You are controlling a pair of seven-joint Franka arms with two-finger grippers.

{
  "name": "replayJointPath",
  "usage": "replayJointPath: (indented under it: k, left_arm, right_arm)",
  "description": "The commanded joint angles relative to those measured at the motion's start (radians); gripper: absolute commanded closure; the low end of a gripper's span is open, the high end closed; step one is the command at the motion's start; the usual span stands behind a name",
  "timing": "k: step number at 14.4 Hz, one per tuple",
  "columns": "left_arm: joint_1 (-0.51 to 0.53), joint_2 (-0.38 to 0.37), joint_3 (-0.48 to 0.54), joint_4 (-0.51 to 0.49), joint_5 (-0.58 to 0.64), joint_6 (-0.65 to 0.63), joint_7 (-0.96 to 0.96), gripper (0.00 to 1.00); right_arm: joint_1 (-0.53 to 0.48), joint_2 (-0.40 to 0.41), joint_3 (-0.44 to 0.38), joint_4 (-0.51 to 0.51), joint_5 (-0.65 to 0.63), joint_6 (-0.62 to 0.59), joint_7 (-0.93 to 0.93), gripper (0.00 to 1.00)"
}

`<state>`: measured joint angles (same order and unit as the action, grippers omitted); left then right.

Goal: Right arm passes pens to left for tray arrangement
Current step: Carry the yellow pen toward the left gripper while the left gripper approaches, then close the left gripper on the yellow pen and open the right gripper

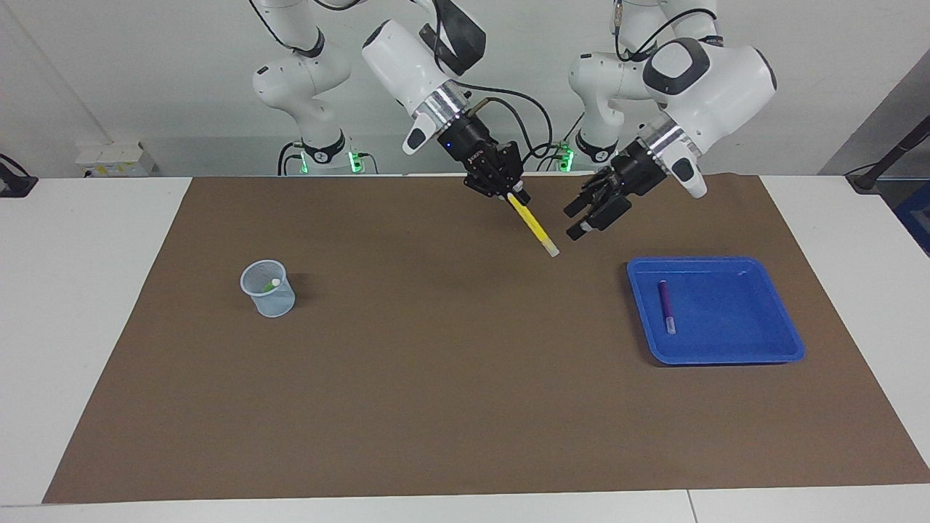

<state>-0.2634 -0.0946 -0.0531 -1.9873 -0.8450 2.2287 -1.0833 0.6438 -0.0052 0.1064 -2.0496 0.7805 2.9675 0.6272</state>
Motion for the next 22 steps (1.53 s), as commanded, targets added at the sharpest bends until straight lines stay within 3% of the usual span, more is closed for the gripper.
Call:
replayJointPath:
  k: [1,5,9,12,15,22]
  left_arm:
    - [-0.059,-0.03,0.013,-0.05,-0.034,0.106,-0.075,0.05]
    - [-0.08,-0.031,0.013,-0.073,-0.094,0.173,-0.092,0.07]
    - [-0.146,-0.037,0.013,-0.123,-0.108,0.341,-0.122,0.1]
    - [-0.151,-0.037,0.015,-0.122,-0.108,0.336,-0.127,0.13]
    - [-0.143,-0.037,0.018,-0.11,-0.101,0.255,-0.11,0.26]
    - [-0.129,-0.04,0.027,-0.094,-0.098,0.16,-0.053,0.35]
  right_arm:
    - [0.004,-0.006,0.001,-0.003,0.028,0.016,-0.006,1.0]
    - [0.004,-0.006,0.001,-0.003,0.028,0.019,-0.009,1.0]
    - [0.002,-0.006,0.002,-0.003,0.029,0.019,-0.011,1.0]
    - [0.002,-0.006,0.002,-0.003,0.029,0.019,-0.009,1.0]
    - [0.002,-0.006,0.002,-0.003,0.029,0.019,-0.009,1.0]
    - [0.002,-0.004,0.002,-0.001,0.029,0.018,-0.009,1.0]
